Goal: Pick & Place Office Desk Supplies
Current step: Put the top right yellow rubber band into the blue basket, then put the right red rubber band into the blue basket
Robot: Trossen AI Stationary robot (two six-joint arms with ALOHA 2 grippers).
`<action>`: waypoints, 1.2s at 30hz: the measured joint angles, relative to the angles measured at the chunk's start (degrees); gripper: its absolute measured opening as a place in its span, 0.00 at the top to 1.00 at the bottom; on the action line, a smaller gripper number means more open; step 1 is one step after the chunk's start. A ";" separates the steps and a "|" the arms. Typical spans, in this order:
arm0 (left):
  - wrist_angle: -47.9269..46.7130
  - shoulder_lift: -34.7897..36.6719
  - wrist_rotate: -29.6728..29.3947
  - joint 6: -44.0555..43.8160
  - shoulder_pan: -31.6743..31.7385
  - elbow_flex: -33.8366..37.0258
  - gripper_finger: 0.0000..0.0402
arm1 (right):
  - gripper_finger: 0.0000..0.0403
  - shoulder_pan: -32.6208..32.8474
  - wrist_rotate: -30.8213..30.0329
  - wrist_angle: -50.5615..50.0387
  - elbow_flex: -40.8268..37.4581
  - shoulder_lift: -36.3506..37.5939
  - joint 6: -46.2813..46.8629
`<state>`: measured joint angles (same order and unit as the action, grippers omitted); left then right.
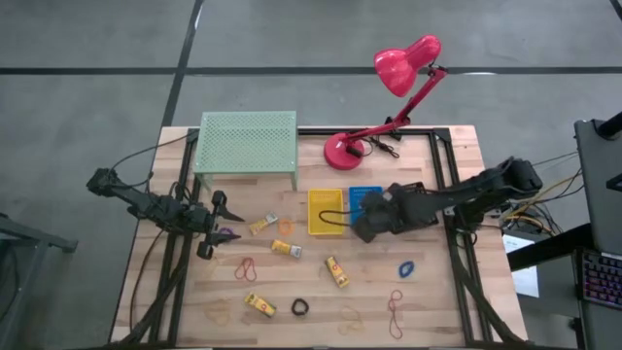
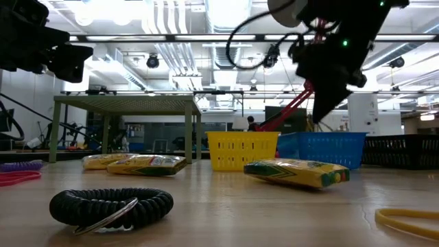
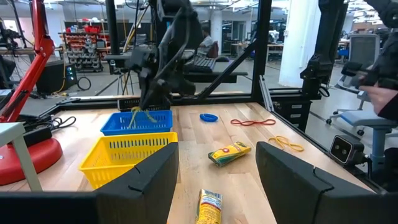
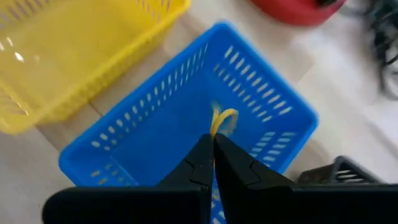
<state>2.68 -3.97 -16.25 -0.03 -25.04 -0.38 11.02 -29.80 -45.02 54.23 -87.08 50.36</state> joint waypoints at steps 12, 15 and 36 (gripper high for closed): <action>0.00 0.00 0.00 0.00 0.00 -0.02 0.46 | 0.98 -4.11 10.93 3.01 -1.22 -3.87 -1.30; 0.00 0.00 0.00 0.00 0.00 0.00 0.46 | 0.98 -4.63 12.55 3.94 -1.26 -4.32 -1.29; 0.00 0.00 0.00 -0.02 0.00 -0.02 0.46 | 0.74 -5.68 11.80 7.66 -1.28 -5.26 -1.21</action>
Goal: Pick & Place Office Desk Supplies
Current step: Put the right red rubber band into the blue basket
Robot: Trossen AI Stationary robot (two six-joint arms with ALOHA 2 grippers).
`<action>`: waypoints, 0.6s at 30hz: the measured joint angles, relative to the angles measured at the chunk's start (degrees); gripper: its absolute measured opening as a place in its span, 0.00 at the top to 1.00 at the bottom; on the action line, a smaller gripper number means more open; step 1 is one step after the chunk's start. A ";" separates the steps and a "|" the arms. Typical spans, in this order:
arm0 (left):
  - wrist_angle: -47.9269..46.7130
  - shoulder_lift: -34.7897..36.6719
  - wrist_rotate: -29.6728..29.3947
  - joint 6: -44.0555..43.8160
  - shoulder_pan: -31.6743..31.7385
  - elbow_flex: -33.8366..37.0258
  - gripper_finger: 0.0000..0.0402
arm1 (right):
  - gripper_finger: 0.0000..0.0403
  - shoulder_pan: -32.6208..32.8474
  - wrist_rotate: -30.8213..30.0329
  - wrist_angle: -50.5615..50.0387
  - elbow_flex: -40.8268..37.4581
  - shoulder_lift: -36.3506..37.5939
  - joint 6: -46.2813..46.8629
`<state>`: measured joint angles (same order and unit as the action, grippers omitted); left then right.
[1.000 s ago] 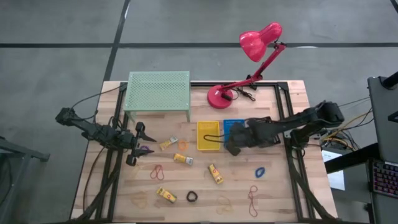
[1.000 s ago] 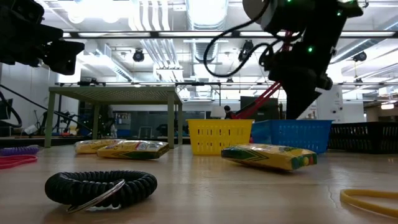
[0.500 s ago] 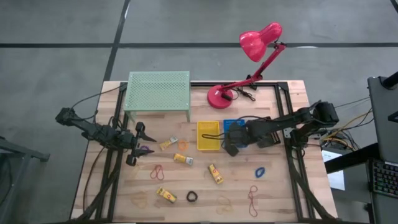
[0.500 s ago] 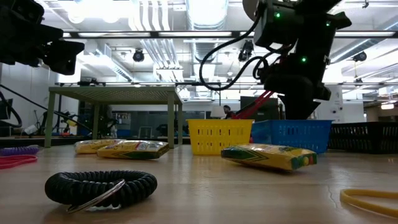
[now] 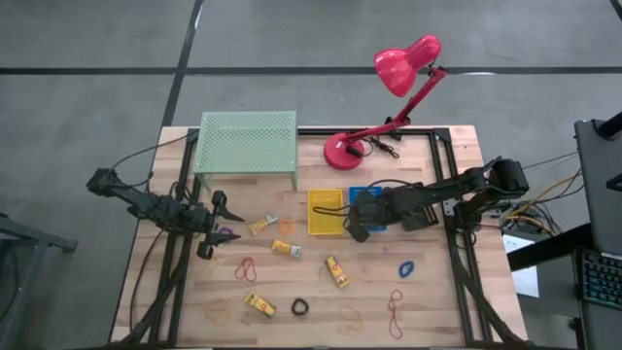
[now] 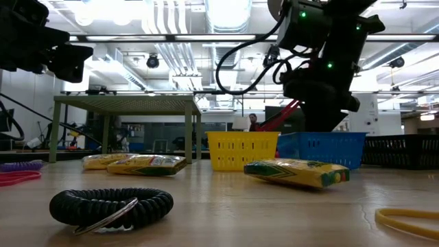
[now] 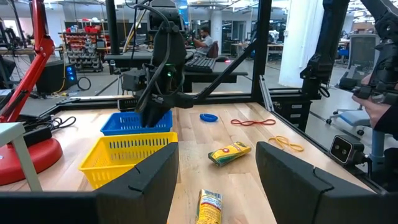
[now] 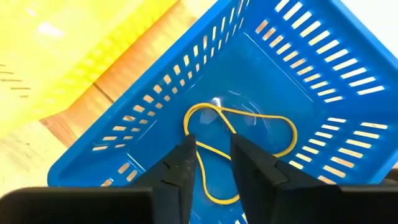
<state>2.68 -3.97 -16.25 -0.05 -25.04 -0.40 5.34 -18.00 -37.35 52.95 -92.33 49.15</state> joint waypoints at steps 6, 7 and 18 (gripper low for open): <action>0.00 0.00 0.00 0.01 0.00 0.02 0.46 | 0.68 0.00 -0.02 0.01 -0.02 0.00 -1.94; 0.00 0.00 0.00 0.00 -0.01 0.02 0.46 | 0.68 0.00 -0.01 -0.01 -0.04 0.08 -2.11; 0.00 0.00 0.00 0.00 -0.02 0.00 0.46 | 0.71 4.93 -4.74 0.95 1.23 7.55 -1.08</action>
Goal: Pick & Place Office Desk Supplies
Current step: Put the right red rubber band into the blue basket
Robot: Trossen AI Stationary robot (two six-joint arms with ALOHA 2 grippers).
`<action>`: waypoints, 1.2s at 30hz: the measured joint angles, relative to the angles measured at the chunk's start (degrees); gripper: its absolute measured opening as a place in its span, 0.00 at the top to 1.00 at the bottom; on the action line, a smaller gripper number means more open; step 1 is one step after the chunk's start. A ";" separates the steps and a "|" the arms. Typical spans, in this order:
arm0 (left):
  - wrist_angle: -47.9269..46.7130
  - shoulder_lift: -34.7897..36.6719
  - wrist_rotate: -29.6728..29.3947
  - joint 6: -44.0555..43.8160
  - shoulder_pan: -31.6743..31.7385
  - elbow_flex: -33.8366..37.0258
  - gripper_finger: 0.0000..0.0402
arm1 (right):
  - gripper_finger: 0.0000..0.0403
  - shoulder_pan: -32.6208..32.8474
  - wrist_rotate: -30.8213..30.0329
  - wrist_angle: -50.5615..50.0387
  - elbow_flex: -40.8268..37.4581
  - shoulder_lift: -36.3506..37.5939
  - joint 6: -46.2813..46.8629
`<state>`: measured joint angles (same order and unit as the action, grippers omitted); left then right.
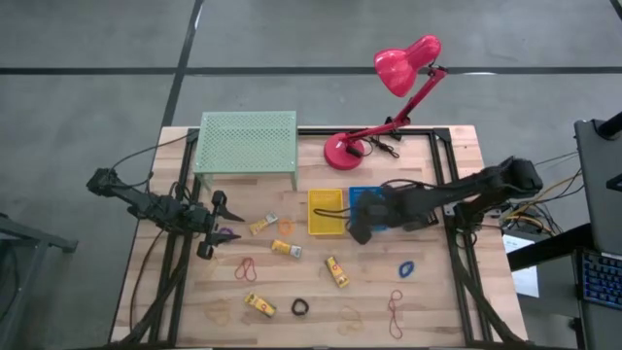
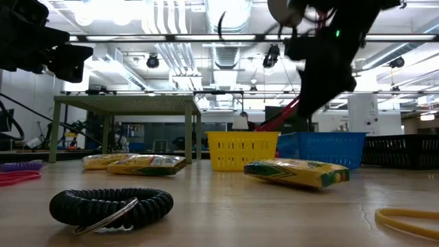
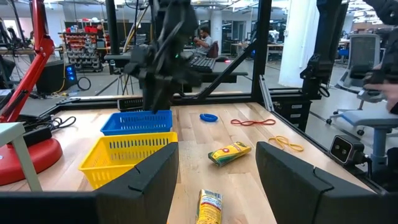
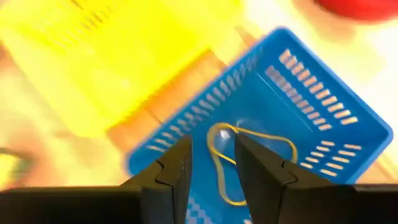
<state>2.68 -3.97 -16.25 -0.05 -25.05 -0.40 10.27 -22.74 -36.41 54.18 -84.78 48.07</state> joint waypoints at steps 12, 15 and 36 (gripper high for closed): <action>0.00 0.00 -0.01 0.01 -0.01 0.01 0.46 | 0.70 18.78 -4.09 1.73 0.81 4.05 22.37; 0.00 0.00 -0.01 0.00 0.00 0.02 0.46 | 0.71 23.05 -4.18 0.92 0.81 3.90 32.24; 0.00 0.00 0.00 0.02 0.00 0.02 0.46 | 0.71 35.79 9.48 -16.79 18.87 -15.53 78.35</action>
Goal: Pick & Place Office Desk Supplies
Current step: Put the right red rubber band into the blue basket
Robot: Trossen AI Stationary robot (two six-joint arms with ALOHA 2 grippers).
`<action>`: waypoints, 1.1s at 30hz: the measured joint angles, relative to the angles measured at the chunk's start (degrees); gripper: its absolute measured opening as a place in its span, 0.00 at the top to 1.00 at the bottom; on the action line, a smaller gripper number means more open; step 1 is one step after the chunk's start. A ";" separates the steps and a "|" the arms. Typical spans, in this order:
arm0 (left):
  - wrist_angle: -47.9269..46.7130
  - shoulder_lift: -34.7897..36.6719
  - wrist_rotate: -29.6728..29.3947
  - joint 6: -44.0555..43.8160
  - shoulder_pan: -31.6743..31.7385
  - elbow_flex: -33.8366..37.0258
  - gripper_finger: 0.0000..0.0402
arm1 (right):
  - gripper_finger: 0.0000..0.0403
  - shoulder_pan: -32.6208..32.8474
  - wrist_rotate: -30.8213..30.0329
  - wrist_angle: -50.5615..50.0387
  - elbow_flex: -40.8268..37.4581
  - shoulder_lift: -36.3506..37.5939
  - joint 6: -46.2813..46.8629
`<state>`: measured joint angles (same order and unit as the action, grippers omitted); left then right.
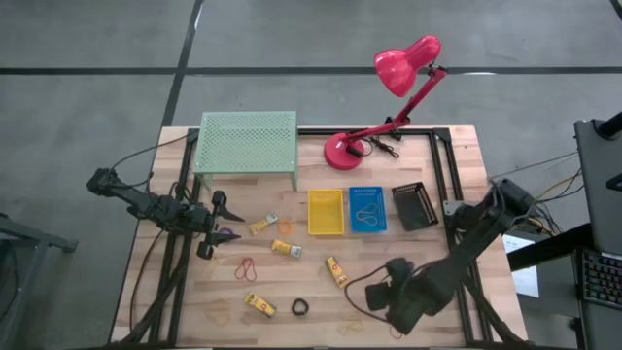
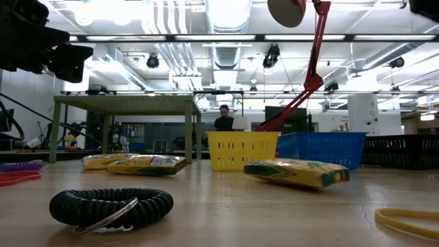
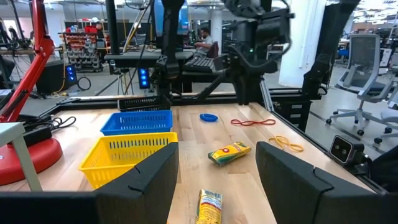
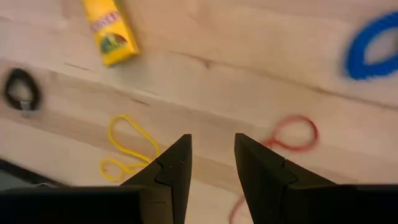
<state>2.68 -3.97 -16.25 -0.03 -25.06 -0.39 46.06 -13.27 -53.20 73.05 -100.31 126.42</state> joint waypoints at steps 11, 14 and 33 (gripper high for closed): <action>0.00 0.00 0.00 -0.02 0.02 0.00 0.46 | 0.65 0.86 7.60 -10.94 13.18 -10.62 8.07; 0.00 0.00 0.00 0.00 0.00 -0.01 0.46 | 0.63 1.28 8.92 -10.70 13.91 -12.36 8.84; 0.00 0.00 0.00 0.00 0.00 0.00 0.46 | 0.68 3.00 13.44 -10.48 13.67 -18.21 10.14</action>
<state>2.68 -3.97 -16.25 -0.03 -25.06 -0.38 49.07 0.18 -63.68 86.72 -118.52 136.56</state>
